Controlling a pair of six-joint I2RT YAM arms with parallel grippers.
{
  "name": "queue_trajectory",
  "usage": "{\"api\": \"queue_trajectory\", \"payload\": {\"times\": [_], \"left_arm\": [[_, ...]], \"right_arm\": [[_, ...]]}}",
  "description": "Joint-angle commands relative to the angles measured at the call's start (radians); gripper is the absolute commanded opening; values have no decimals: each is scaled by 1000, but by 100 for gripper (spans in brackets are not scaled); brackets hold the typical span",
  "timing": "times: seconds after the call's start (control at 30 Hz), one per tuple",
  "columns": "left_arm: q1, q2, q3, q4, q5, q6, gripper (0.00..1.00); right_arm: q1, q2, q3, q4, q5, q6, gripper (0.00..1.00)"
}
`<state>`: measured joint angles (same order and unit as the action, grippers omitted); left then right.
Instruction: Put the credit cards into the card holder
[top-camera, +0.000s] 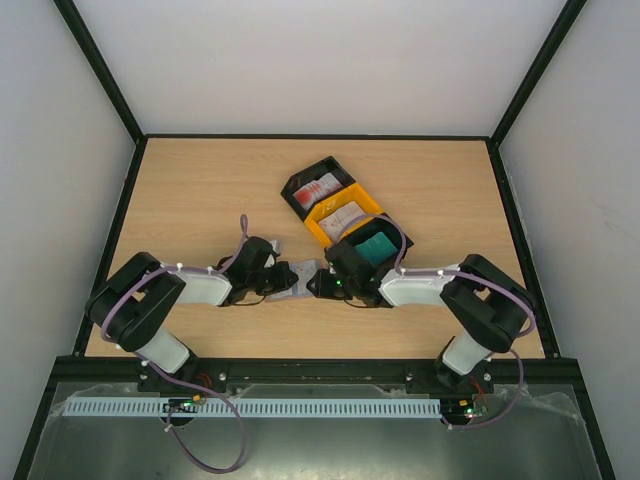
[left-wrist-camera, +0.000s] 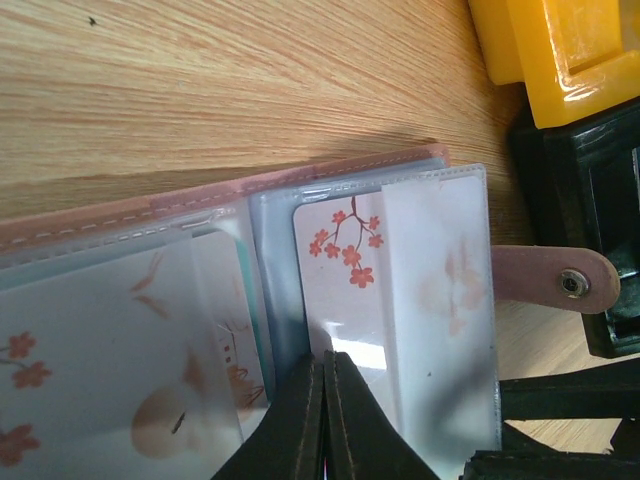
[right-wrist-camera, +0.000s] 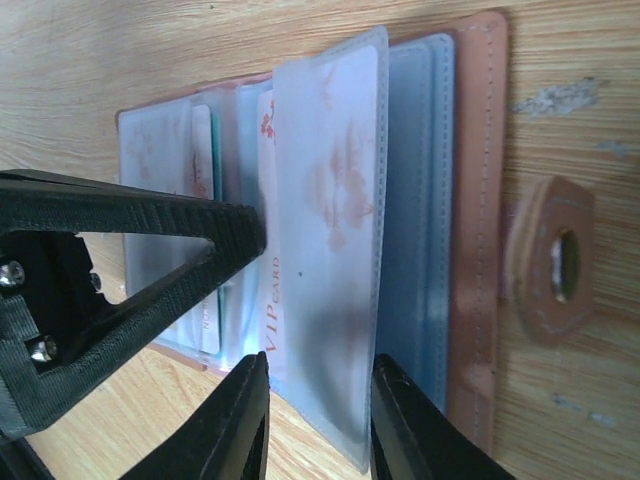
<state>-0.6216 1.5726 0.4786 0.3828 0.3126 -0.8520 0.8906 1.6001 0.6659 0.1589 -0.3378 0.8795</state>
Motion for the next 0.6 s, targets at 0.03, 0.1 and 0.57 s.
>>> {"api": "queue_trajectory", "payload": {"times": [0.03,0.1,0.57], "left_arm": [[-2,31,-24,-58,-44,18,2],[-1,30,-27,-55,-43,18,3],[-2,-113,-28,-83,-39,19,13]], "right_arm": [[6,19,7,84,-37,50,27],[7,20,-9,130,-54,87,27],[8,71,69,31,97,29,2]]}}
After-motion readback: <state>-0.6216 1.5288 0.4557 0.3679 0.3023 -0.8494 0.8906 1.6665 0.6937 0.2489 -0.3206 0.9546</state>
